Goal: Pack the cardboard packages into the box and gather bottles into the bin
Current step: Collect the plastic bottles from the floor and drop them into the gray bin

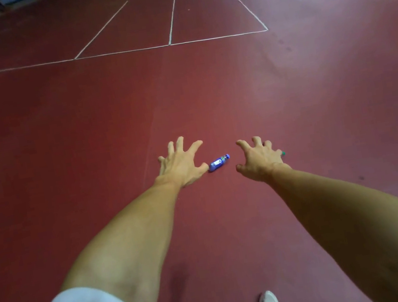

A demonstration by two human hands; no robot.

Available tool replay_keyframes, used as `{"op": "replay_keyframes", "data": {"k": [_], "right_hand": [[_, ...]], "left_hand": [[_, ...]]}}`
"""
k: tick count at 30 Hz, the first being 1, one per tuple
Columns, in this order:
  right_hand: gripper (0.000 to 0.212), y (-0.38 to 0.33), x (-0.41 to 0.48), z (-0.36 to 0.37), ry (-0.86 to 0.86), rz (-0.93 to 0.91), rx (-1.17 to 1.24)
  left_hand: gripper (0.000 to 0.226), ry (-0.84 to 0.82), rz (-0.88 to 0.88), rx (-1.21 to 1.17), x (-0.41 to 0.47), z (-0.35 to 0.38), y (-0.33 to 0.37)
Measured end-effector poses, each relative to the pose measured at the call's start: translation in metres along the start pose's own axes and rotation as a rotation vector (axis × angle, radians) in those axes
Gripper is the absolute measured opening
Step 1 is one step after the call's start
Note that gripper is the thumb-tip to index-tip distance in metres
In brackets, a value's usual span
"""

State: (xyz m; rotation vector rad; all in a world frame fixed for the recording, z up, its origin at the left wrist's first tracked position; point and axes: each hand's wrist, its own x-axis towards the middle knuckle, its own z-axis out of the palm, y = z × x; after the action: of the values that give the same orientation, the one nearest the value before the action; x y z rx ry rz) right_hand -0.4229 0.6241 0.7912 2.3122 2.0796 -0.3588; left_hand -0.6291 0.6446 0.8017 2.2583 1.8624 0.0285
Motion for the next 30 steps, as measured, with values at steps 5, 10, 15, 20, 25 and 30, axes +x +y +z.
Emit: {"op": "replay_keyframes", "data": {"k": [5,10,15,20,25,30], "right_hand": [[0.068,0.059,0.109,-0.036,0.002,-0.012,-0.026],[0.071,0.098,0.206,-0.06,-0.026,-0.006,-0.025],[0.071,0.118,0.316,-0.064,-0.035,-0.015,-0.062],[0.075,0.119,0.437,-0.065,-0.013,-0.018,-0.084],[0.079,0.122,0.529,-0.06,-0.016,-0.019,-0.072],[0.084,0.143,0.603,-0.03,-0.06,-0.018,-0.074]], "left_hand": [[0.07,0.003,-0.036,-0.05,0.115,-0.009,0.048],[0.069,-0.004,-0.031,-0.046,0.224,-0.02,0.076],[0.07,-0.01,-0.008,-0.04,0.337,-0.008,0.085],[0.071,-0.013,-0.021,-0.044,0.46,0.005,0.071],[0.071,-0.013,-0.003,-0.053,0.557,0.013,0.071],[0.076,-0.056,0.015,-0.059,0.633,0.05,0.083]]}}
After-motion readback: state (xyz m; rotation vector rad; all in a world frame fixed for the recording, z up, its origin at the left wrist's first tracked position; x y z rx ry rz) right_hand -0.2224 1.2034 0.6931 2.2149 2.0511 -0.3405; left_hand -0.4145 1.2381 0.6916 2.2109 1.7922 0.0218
